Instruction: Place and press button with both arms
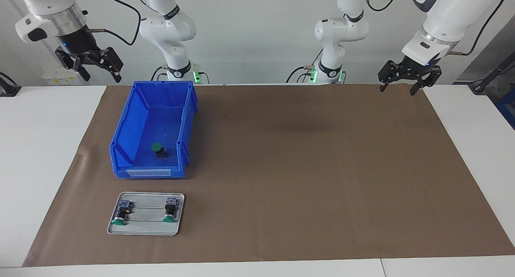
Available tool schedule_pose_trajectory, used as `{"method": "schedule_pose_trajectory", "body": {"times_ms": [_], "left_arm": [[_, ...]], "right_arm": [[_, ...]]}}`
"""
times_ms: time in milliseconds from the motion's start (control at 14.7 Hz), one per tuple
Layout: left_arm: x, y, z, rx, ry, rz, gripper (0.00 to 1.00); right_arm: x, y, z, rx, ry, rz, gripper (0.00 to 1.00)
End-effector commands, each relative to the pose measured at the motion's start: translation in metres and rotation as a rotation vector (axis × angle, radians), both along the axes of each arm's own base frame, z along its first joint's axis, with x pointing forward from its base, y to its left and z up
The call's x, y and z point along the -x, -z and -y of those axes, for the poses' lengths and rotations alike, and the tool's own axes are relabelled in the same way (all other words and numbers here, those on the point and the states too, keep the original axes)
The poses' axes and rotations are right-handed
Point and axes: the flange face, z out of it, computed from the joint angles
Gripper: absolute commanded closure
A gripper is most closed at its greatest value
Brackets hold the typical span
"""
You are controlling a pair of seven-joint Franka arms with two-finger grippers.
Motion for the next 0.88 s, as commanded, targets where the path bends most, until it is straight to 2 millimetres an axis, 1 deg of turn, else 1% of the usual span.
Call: {"method": "schedule_pose_trajectory", "body": {"times_ms": [0,136,204,272,340,476,612,680,816], "left_arm": [[0.008,0.0,-0.004,-0.019,-0.01,0.008,0.0],[0.008,0.0,-0.004,-0.019,-0.01,0.008,0.0],[0.008,0.0,-0.003,-0.019,-0.008,0.008,0.0],[0.008,0.0,-0.004,-0.019,-0.01,0.008,0.0],[0.008,0.0,-0.004,-0.019,-0.01,0.008,0.0],[0.008,0.0,-0.004,-0.019,-0.01,0.008,0.0],[0.008,0.0,-0.004,-0.019,-0.01,0.008,0.0],[0.008,0.0,-0.004,-0.019,-0.01,0.008,0.0],[0.008,-0.001,-0.004,-0.019,-0.01,0.01,0.0]], "right_arm": [[-0.021,-0.007,0.004,0.025,-0.016,0.009,0.0],[-0.022,0.001,-0.009,0.027,-0.033,-0.006,0.0],[-0.019,0.006,-0.009,0.025,-0.036,-0.014,0.0],[-0.018,0.005,-0.005,0.015,-0.031,-0.007,0.0],[-0.018,0.006,-0.007,0.014,-0.045,-0.01,0.0],[-0.014,0.007,-0.023,0.026,-0.065,-0.037,0.0],[-0.019,0.017,-0.04,0.114,-0.058,0.001,0.0],[-0.02,0.023,-0.043,0.115,-0.056,0.016,0.0],[-0.022,0.026,-0.047,0.116,-0.068,0.034,0.0]]}}
